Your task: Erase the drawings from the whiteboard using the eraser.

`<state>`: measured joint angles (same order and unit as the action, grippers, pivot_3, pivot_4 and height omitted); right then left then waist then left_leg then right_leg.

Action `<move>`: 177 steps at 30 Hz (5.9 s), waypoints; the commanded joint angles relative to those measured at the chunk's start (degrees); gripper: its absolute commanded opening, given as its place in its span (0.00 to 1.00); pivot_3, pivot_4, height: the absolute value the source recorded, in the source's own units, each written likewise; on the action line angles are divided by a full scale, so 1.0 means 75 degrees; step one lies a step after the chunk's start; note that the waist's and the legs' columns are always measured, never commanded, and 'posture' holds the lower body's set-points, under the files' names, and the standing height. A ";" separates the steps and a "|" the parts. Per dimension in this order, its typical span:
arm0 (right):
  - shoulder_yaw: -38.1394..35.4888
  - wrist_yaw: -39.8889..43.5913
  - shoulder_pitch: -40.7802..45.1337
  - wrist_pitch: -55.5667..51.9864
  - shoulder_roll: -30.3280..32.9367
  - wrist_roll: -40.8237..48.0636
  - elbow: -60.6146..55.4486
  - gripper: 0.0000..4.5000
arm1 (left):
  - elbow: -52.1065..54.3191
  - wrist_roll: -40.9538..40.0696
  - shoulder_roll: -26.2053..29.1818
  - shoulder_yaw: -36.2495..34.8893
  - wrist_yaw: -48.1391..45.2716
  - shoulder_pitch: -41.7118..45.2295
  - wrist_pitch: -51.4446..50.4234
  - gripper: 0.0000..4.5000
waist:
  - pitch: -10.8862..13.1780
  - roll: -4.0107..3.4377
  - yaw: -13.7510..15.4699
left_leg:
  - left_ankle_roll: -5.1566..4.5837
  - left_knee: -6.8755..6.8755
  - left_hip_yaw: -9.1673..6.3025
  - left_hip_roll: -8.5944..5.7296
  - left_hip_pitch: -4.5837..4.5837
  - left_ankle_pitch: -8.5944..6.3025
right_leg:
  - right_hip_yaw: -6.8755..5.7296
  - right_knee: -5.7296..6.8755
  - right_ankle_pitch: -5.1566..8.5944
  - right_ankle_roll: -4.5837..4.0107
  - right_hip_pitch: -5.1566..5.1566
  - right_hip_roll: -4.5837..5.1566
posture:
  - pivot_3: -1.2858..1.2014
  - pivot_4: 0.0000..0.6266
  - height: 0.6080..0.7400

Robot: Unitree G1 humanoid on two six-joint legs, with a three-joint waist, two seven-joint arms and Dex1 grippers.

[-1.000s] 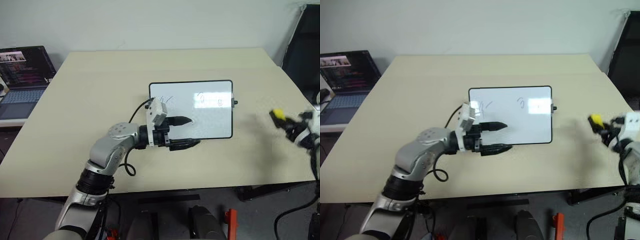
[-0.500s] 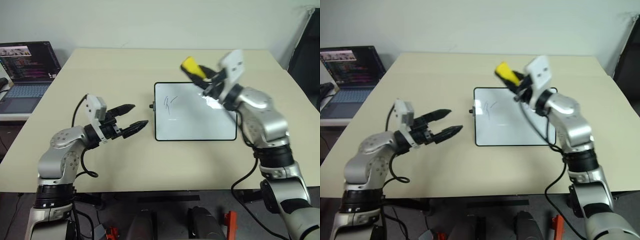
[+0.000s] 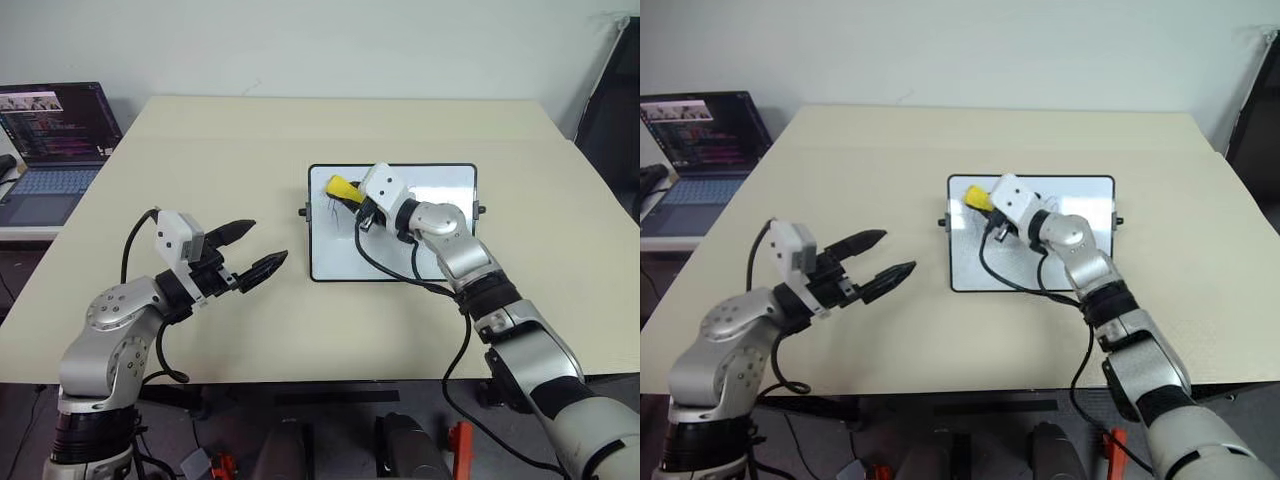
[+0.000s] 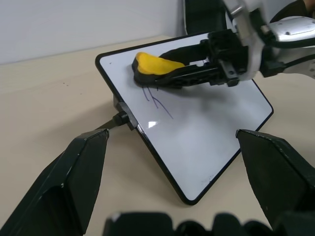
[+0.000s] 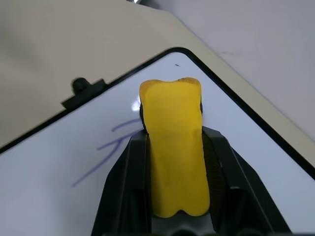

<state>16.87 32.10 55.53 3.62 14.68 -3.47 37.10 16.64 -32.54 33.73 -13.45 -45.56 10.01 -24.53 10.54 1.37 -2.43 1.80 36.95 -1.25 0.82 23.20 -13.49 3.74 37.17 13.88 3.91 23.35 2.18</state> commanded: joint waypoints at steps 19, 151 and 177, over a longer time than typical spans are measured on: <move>-0.0009 0.0483 -0.0070 0.0153 0.0008 -0.0746 0.0660 0.22 | 0.0399 -0.0275 0.0079 -0.0039 0.0249 0.0186 -0.0100 1.00 | -0.0008 0.0009 -0.0105 | 0.0002 0.0013 -0.0005 -0.0004 -0.0056 0.0020 | 0.0003 0.0082 0.0010 -0.0021 -0.0024 -0.0005 | 0.52 0.24 1.00; -0.1847 0.0345 -0.1146 -0.0153 0.0611 0.1018 -0.1986 0.22 | -0.0389 0.0491 0.1271 0.0622 -0.0761 0.1902 -0.0371 1.00 | 0.0029 0.0034 -0.0096 | 0.0012 -0.0005 -0.0020 0.0001 -0.0036 0.0016 | -0.0019 0.0107 0.0068 -0.0046 0.0000 -0.0007 | 0.52 0.24 1.00; -0.0897 0.1146 -0.2336 -0.0591 0.0816 0.0135 -0.1256 0.22 | -0.0339 0.0436 0.1028 0.0339 -0.0600 0.1598 0.0060 1.00 | -0.0018 0.0083 -0.0168 | 0.0012 0.0003 -0.0013 0.0004 -0.0082 0.0017 | -0.0005 0.0115 0.0063 -0.0045 -0.0035 -0.0014 | 0.52 0.24 1.00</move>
<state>9.46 40.47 38.91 2.85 20.82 -2.05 26.20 13.44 -29.13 41.68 -8.83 -50.57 22.06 -26.36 10.40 1.99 -3.69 1.88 36.97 -1.33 0.86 22.53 -13.34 3.73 38.03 14.29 3.55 23.07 2.05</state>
